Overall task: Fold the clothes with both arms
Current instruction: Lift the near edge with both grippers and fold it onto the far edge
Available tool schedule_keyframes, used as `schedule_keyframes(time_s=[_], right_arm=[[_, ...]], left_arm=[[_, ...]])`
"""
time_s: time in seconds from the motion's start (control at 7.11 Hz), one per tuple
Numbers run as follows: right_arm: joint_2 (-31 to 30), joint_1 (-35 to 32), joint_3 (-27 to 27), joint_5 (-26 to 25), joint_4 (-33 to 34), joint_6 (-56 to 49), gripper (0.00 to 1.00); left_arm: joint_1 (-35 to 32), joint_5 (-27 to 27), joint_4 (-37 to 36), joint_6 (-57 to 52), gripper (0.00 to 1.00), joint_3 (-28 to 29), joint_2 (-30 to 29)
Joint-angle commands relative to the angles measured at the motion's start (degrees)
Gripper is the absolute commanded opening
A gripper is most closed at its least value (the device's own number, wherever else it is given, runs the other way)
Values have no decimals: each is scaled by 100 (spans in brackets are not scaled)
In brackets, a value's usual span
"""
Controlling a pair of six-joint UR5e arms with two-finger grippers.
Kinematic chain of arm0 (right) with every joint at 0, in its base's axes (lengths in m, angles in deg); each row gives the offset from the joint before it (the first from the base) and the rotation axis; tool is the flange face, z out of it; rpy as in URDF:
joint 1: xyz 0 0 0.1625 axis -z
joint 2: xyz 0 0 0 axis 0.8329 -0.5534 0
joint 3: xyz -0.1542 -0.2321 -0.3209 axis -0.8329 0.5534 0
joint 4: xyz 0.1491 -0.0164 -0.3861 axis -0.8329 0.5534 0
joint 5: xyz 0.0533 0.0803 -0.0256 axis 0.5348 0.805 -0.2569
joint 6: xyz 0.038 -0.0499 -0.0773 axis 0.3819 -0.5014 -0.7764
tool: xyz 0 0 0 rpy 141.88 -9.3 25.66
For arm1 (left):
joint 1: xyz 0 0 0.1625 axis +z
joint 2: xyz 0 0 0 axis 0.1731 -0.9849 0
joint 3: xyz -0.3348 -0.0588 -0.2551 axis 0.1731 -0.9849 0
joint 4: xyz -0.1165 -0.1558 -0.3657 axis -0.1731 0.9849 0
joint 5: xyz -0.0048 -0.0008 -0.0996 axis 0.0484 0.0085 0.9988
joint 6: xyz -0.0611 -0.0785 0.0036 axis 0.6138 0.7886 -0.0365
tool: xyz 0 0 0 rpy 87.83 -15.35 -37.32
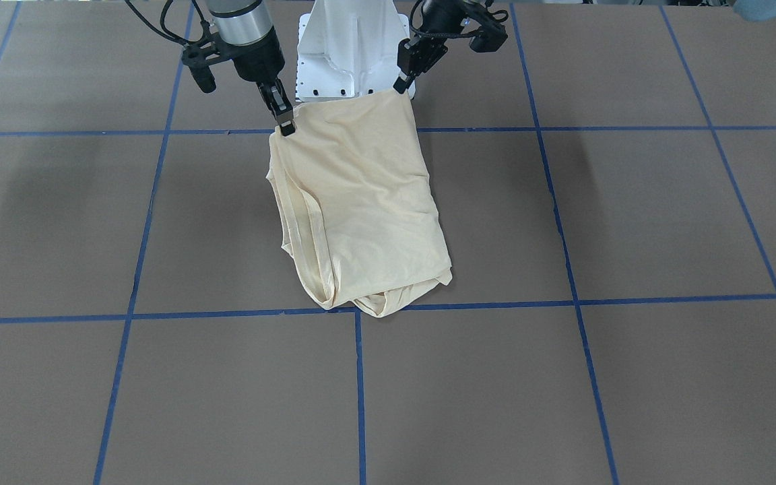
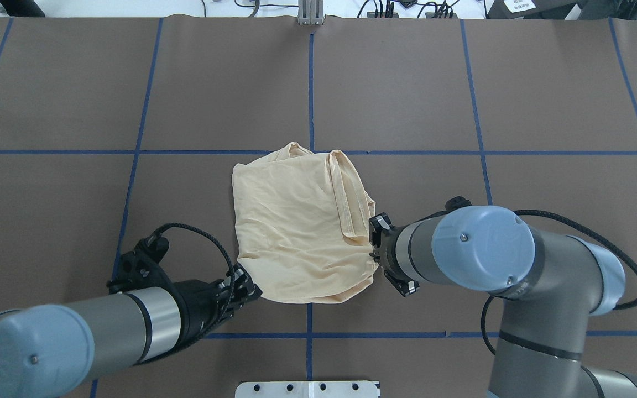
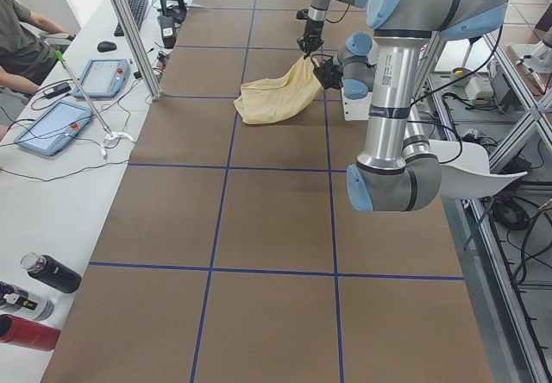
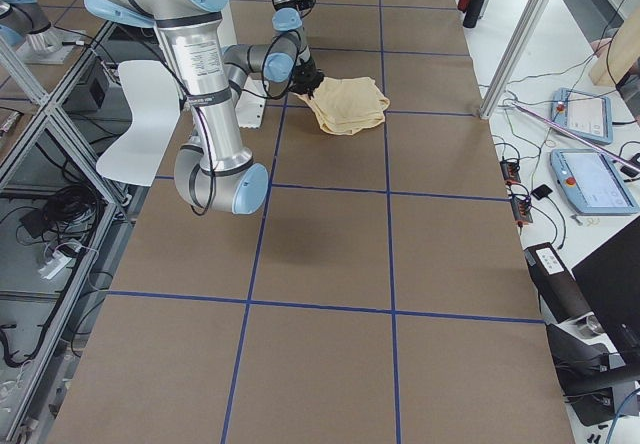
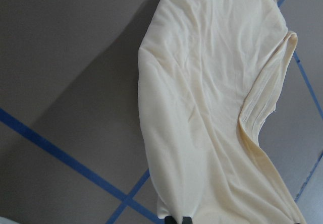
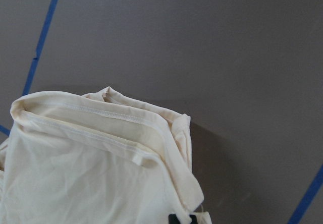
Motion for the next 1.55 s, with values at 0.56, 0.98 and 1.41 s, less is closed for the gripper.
schedule_keyframes(time_s=[0.56, 0.98, 1.41], right_arm=[[1267, -988, 2402, 501, -867, -539, 0], [1741, -1314, 3240, 808, -1056, -909, 0], [2733, -1857, 5318, 1062, -1992, -1739, 99]], left_arm=[[-1483, 425, 74, -994, 0, 1389, -712], [-1940, 417, 485, -1241, 0, 2423, -1098], [-2572, 408, 1513, -2102, 59, 4162, -1546]])
